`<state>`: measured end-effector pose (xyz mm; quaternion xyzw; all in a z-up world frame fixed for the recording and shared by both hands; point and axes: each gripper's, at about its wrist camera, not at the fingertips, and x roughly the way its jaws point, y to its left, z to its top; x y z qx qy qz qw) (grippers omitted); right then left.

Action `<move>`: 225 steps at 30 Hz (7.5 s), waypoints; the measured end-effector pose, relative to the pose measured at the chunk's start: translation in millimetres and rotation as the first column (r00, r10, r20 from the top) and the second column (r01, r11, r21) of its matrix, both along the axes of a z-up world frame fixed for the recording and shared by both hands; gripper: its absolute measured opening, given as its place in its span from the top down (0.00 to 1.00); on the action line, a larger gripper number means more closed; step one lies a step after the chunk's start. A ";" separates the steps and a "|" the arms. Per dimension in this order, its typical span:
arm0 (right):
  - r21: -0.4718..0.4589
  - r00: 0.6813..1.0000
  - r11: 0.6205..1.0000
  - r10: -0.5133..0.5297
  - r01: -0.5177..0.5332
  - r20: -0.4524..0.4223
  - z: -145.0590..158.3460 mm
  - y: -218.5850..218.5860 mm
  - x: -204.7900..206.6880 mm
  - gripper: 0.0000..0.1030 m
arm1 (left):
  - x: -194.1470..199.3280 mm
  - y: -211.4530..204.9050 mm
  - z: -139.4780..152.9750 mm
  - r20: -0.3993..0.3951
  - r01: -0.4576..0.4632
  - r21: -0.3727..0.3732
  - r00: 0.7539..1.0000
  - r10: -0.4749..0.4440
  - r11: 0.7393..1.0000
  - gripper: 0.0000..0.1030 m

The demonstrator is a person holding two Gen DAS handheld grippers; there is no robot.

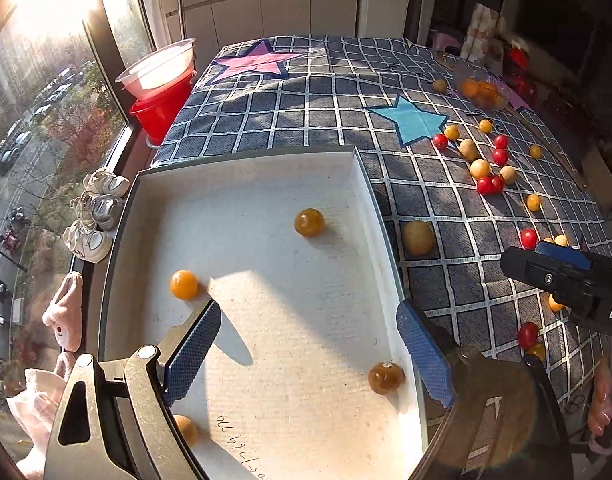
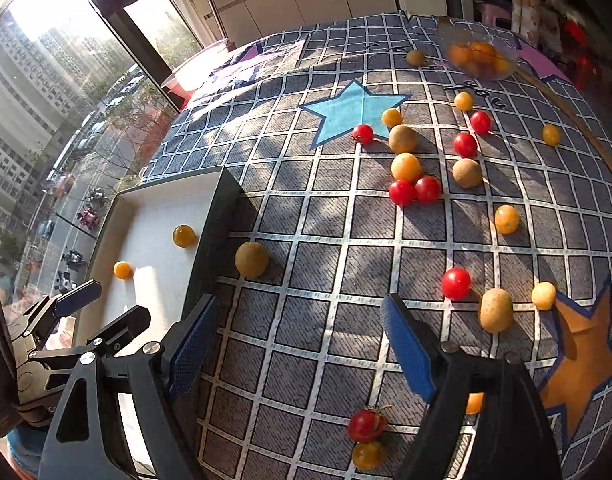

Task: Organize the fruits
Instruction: 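Move both open tools back over the fruits on the cloth, then grasp a red cherry tomato with left tool while right tool grasps a yellow tomato, then carry both held tomatoes over the white tray, then open both tools to drop the tomatoes into the tray, then move both open tools back over the fruits on the cloth, then grasp a red cherry tomato with left tool while right tool grasps an orange tomato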

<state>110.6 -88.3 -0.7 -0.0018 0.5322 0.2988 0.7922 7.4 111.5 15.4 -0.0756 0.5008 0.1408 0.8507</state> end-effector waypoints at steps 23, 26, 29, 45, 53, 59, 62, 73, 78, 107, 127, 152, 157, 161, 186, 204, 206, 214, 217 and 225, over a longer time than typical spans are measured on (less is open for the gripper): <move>-0.095 0.975 0.974 -0.196 0.206 0.108 -22.8 -152.4 21.3 0.18 | 77.3 -127.6 -7.0 -0.003 0.223 0.069 0.975 -0.224 0.972 0.12; -0.100 0.977 0.978 -0.167 0.181 0.135 -22.5 -150.1 23.0 0.18 | 88.9 -141.4 -15.4 -0.019 0.269 0.094 0.963 -0.269 0.958 0.12; -0.111 0.979 0.983 -0.129 0.148 0.161 -22.7 -144.1 26.0 0.28 | 99.4 -149.8 -25.1 -0.041 0.304 0.098 0.953 -0.301 0.948 0.12; -0.160 0.981 0.987 0.008 0.023 0.191 -32.9 -114.1 48.8 0.58 | 127.0 -168.8 -45.4 -0.068 0.381 0.091 0.924 -0.376 0.920 0.23; -0.177 0.980 0.984 0.026 0.010 0.199 -32.7 -111.5 47.9 0.80 | 132.3 -180.7 -42.4 -0.067 0.424 0.060 0.905 -0.420 0.904 0.57; -0.139 0.985 0.990 -0.004 0.029 0.172 -31.4 -121.6 44.0 0.80 | 127.4 -190.3 -41.7 -0.068 0.460 0.025 0.886 -0.458 0.887 0.79; -0.119 0.986 0.992 -0.022 0.042 0.164 -29.6 -127.5 39.4 0.79 | 120.6 -188.3 -39.9 -0.059 0.450 0.003 0.892 -0.449 0.893 0.79; -0.061 0.988 0.997 -0.043 0.052 0.146 -14.8 -134.7 17.5 0.79 | 77.7 -170.3 -8.3 0.024 0.421 0.004 0.907 -0.421 0.907 0.79; -0.046 0.989 0.998 -0.042 0.050 0.145 -5.5 -131.0 6.7 0.79 | 51.6 -152.7 5.3 0.048 0.393 0.017 0.918 -0.393 0.920 0.79; -0.025 0.947 0.959 0.284 -0.283 0.150 34.1 64.9 -83.0 0.79 | -67.5 50.5 0.8 0.076 -0.073 0.074 0.995 0.067 0.995 0.79; -0.141 0.926 0.920 0.374 -0.365 0.049 -19.9 159.2 -77.1 0.79 | -52.9 82.9 -38.6 -0.021 -0.128 0.050 0.991 0.129 0.991 0.79; -0.027 0.954 0.959 0.285 -0.283 0.091 14.8 130.5 -58.7 0.54 | -54.1 69.5 -24.5 0.026 -0.103 0.123 0.995 0.100 0.987 0.13; -0.002 0.960 0.964 0.265 -0.266 0.091 20.6 110.9 -59.1 0.39 | -54.7 62.5 -16.7 0.035 -0.098 0.105 0.995 0.094 0.990 0.13; -0.001 0.967 0.971 0.239 -0.240 0.092 21.5 87.0 -55.6 0.37 | -52.1 52.3 -8.1 0.045 -0.083 0.105 0.996 0.079 0.991 0.13; -0.098 0.989 0.988 -0.107 0.117 0.104 -17.8 -107.1 -18.9 0.37 | 28.7 -70.5 15.9 0.047 0.123 0.111 0.991 -0.129 0.986 0.13; -0.104 0.989 0.995 0.012 0.004 0.148 -32.6 -98.5 -29.4 0.37 | 121.2 -110.4 -18.9 -0.022 0.218 0.117 0.976 -0.216 0.969 0.13; -0.115 0.987 0.993 0.024 -0.006 0.161 -32.9 -95.4 -30.3 0.39 | 130.6 -113.4 -24.6 -0.031 0.226 0.108 0.974 -0.224 0.968 0.13; -0.149 0.978 0.989 0.050 -0.020 0.201 -33.7 -85.6 -31.1 0.44 | 161.3 -118.3 -48.0 -0.068 0.235 0.051 0.970 -0.231 0.971 0.27; -0.159 0.975 0.987 0.059 -0.025 0.212 -34.1 -81.9 -31.6 0.44 | 167.0 -117.0 -48.2 -0.051 0.227 0.034 0.973 -0.225 0.973 0.27; -0.183 0.970 0.983 0.064 -0.021 0.234 -34.7 -74.3 -31.0 0.54 | 173.1 -124.3 -46.3 -0.025 0.263 0.007 0.964 -0.263 0.965 0.55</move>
